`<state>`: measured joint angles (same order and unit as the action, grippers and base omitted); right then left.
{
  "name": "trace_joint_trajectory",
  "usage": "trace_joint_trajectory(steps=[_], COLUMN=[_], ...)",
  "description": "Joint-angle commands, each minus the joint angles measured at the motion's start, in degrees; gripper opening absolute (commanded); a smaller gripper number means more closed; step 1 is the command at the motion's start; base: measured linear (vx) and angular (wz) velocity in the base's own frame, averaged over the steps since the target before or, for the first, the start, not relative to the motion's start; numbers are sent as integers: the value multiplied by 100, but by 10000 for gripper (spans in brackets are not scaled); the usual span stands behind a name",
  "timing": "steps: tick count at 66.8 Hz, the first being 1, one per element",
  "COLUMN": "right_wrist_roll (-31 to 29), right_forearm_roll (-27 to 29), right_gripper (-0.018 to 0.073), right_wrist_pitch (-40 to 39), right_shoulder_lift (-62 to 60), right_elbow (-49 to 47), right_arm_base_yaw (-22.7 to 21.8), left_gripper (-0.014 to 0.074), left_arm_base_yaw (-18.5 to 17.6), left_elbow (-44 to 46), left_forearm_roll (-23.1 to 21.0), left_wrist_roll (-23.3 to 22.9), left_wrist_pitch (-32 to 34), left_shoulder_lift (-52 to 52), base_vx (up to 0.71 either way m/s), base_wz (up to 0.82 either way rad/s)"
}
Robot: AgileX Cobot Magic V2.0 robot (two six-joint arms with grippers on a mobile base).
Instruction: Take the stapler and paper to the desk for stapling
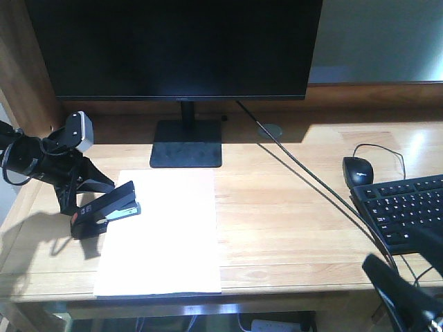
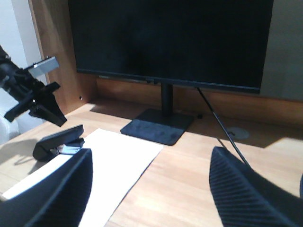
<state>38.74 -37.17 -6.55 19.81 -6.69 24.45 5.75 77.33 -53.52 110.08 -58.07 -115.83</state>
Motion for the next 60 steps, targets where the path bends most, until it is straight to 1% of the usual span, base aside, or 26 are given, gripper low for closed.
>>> trace_joint_trajectory(steps=[1,60], right_wrist_roll=[16,16], right_forearm_roll=[-32,-32], right_gripper=[498,498], right_wrist_pitch=[-364,-326], right_shoulder_lift=[-138,-203], right_elbow=[-31,-31], right_arm_base_yaw=[-36,-36], left_gripper=[-7,-7], left_arm_base_yaw=[-15,-15], left_elbow=[144,144], left_forearm_roll=[-315,-315], left_wrist_roll=[-58,-58], left_wrist_pitch=[-145,-145], left_shoulder_lift=[325,325], base_vx=[0,0], base_wz=[0,0])
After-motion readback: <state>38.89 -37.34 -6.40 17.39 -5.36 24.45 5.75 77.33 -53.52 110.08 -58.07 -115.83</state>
